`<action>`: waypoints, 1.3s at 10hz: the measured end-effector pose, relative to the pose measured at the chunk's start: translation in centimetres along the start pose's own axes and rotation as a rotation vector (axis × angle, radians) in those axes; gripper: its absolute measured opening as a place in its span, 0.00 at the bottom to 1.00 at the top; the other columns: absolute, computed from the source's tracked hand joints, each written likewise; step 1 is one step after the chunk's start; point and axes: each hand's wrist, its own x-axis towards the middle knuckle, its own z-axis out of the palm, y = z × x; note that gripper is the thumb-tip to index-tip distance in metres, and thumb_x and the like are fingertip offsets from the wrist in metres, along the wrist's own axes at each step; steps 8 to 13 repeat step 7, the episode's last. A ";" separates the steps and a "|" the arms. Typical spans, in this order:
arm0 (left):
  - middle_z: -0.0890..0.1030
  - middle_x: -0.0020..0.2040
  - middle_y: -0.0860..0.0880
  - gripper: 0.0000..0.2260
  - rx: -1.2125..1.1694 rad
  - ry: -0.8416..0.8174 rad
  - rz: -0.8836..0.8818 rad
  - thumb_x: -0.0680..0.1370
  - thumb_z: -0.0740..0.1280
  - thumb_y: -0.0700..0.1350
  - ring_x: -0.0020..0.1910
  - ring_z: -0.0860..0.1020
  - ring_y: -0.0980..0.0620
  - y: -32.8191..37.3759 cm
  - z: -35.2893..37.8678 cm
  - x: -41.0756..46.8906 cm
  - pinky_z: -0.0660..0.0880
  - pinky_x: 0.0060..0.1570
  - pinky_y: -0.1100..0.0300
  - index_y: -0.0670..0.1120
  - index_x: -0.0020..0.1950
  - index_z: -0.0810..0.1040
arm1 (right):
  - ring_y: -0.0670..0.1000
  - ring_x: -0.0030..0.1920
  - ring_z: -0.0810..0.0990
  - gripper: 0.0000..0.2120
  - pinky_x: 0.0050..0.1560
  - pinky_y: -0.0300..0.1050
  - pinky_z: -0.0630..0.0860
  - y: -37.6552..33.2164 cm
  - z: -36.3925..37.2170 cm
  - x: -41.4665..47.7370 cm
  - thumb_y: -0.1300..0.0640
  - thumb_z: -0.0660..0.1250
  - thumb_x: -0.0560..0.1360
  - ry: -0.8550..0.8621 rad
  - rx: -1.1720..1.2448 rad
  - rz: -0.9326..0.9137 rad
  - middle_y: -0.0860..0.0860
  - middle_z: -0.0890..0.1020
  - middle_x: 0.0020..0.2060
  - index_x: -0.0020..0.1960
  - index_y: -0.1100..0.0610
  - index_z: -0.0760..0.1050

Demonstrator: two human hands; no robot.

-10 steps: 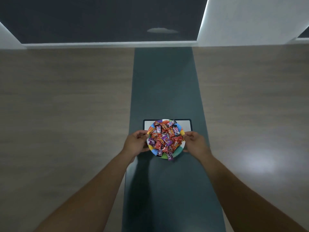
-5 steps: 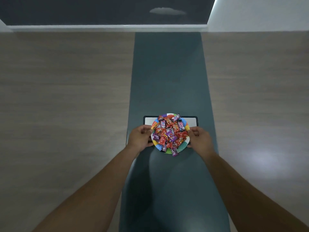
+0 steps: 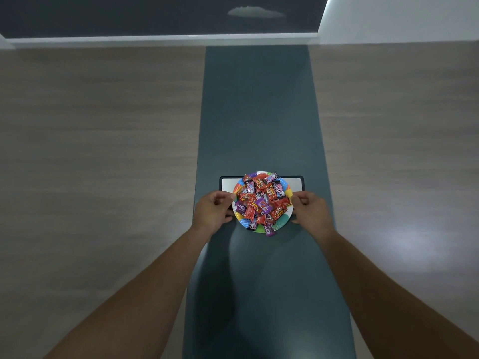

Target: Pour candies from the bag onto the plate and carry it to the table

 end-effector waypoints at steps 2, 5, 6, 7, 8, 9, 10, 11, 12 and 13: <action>0.87 0.57 0.49 0.16 0.096 0.066 0.115 0.87 0.64 0.56 0.48 0.88 0.47 -1.2 -1.1 -2.2 0.88 0.54 0.47 0.45 0.66 0.81 | 0.56 0.53 0.88 0.13 0.55 0.62 0.88 1.2 -1.4 -1.9 0.45 0.67 0.82 0.040 -0.035 -0.022 0.49 0.88 0.53 0.61 0.49 0.84; 0.71 0.80 0.50 0.23 0.602 0.102 0.533 0.88 0.60 0.53 0.79 0.70 0.52 -9.3 -1.2 -10.1 0.70 0.79 0.52 0.47 0.82 0.70 | 0.61 0.68 0.79 0.19 0.69 0.55 0.76 8.0 -0.9 -10.2 0.54 0.68 0.84 0.104 -0.420 -0.380 0.55 0.81 0.69 0.73 0.55 0.78; 0.55 0.89 0.51 0.31 0.806 0.083 0.518 0.88 0.55 0.59 0.89 0.52 0.49 -12.4 0.0 -11.5 0.53 0.87 0.48 0.48 0.89 0.53 | 0.55 0.84 0.66 0.29 0.82 0.62 0.67 9.9 0.0 -12.8 0.47 0.63 0.87 0.083 -0.608 -0.456 0.50 0.67 0.85 0.86 0.52 0.64; 0.45 0.90 0.50 0.34 0.975 0.146 0.561 0.87 0.51 0.60 0.89 0.43 0.49 -14.3 1.1 -11.5 0.48 0.87 0.45 0.48 0.90 0.46 | 0.51 0.89 0.53 0.33 0.88 0.59 0.56 11.5 1.3 -12.8 0.44 0.54 0.88 0.136 -0.719 -0.521 0.48 0.56 0.89 0.90 0.53 0.52; 0.45 0.90 0.50 0.34 0.975 0.146 0.561 0.87 0.51 0.60 0.89 0.43 0.49 -14.3 1.1 -11.5 0.48 0.87 0.45 0.48 0.90 0.46 | 0.51 0.89 0.53 0.33 0.88 0.59 0.56 11.5 1.3 -12.8 0.44 0.54 0.88 0.136 -0.719 -0.521 0.48 0.56 0.89 0.90 0.53 0.52; 0.45 0.90 0.50 0.34 0.975 0.146 0.561 0.87 0.51 0.60 0.89 0.43 0.49 -14.3 1.1 -11.5 0.48 0.87 0.45 0.48 0.90 0.46 | 0.51 0.89 0.53 0.33 0.88 0.59 0.56 11.5 1.3 -12.8 0.44 0.54 0.88 0.136 -0.719 -0.521 0.48 0.56 0.89 0.90 0.53 0.52; 0.45 0.90 0.50 0.34 0.975 0.146 0.561 0.87 0.51 0.60 0.89 0.43 0.49 -14.3 1.1 -11.5 0.48 0.87 0.45 0.48 0.90 0.46 | 0.51 0.89 0.53 0.33 0.88 0.59 0.56 11.5 1.3 -12.8 0.44 0.54 0.88 0.136 -0.719 -0.521 0.48 0.56 0.89 0.90 0.53 0.52; 0.45 0.90 0.50 0.34 0.975 0.146 0.561 0.87 0.51 0.60 0.89 0.43 0.49 -14.3 1.1 -11.5 0.48 0.87 0.45 0.48 0.90 0.46 | 0.51 0.89 0.53 0.33 0.88 0.59 0.56 11.5 1.3 -12.8 0.44 0.54 0.88 0.136 -0.719 -0.521 0.48 0.56 0.89 0.90 0.53 0.52; 0.45 0.90 0.50 0.34 0.975 0.146 0.561 0.87 0.51 0.60 0.89 0.43 0.49 -14.3 1.1 -11.5 0.48 0.87 0.45 0.48 0.90 0.46 | 0.51 0.89 0.53 0.33 0.88 0.59 0.56 11.5 1.3 -12.8 0.44 0.54 0.88 0.136 -0.719 -0.521 0.48 0.56 0.89 0.90 0.53 0.52; 0.45 0.90 0.50 0.34 0.975 0.146 0.561 0.87 0.51 0.60 0.89 0.43 0.49 -14.3 1.1 -11.5 0.48 0.87 0.45 0.48 0.90 0.46 | 0.51 0.89 0.53 0.33 0.88 0.59 0.56 11.5 1.3 -12.8 0.44 0.54 0.88 0.136 -0.719 -0.521 0.48 0.56 0.89 0.90 0.53 0.52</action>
